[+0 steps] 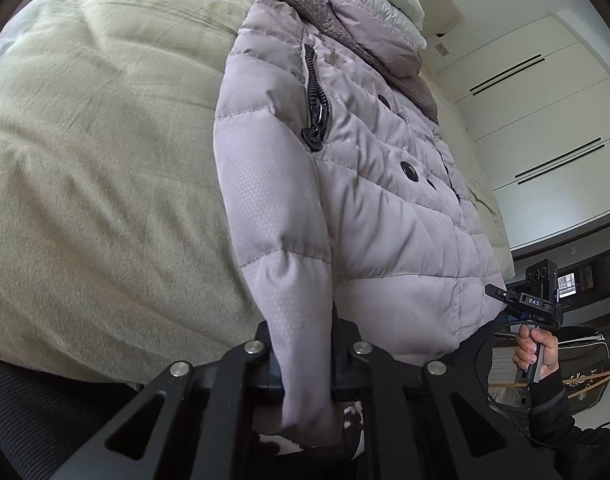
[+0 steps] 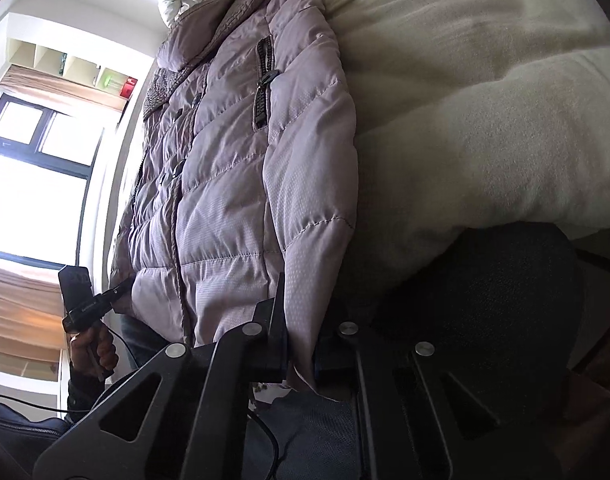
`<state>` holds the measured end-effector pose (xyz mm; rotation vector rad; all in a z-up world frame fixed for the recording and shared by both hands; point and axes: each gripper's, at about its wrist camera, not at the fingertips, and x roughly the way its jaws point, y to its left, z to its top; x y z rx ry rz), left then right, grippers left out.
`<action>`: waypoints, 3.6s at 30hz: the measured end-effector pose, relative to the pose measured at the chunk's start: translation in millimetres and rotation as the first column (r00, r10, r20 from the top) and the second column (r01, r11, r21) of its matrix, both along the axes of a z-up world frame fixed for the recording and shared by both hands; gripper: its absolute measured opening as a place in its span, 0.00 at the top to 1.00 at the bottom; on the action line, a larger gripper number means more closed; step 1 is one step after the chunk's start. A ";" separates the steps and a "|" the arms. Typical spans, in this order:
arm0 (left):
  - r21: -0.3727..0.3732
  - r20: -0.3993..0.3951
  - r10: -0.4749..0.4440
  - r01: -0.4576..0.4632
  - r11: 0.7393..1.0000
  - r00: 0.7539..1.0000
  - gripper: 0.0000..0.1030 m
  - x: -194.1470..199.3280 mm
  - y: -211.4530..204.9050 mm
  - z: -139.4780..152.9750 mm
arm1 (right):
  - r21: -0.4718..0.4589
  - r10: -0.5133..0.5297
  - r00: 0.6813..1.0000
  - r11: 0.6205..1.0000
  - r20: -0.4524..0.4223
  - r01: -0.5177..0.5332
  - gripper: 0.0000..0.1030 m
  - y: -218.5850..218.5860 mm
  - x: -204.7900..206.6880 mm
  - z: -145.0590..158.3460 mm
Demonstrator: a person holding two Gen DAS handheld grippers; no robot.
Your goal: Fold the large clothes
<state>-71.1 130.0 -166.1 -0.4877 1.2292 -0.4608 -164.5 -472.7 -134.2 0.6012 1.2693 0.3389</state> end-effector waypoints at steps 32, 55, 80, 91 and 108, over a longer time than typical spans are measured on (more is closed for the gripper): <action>-0.701 0.064 0.349 -0.207 0.683 0.935 0.89 76.5 74.8 105.0 | 0.331 -0.243 0.893 0.937 0.380 0.114 0.94 -15.7 83.6 189.5; -0.697 0.044 0.483 -0.320 0.642 0.874 0.89 323.6 65.0 93.4 | 0.037 -0.271 0.828 0.956 0.491 0.291 0.94 1.0 358.8 167.9; -0.600 -0.084 0.501 -0.446 0.665 0.861 0.54 426.1 62.0 -15.5 | 0.152 -0.344 0.898 0.938 0.275 0.313 0.86 10.7 534.1 -5.7; -0.546 0.087 0.499 -0.377 0.748 0.862 0.09 384.2 40.9 50.2 | 0.156 -0.345 0.892 0.937 0.292 0.312 0.66 2.8 503.9 22.8; -0.230 0.381 0.305 -0.229 0.946 0.873 0.10 371.6 -70.1 96.4 | -0.201 0.102 0.937 0.979 0.335 -0.035 0.68 144.6 422.4 120.7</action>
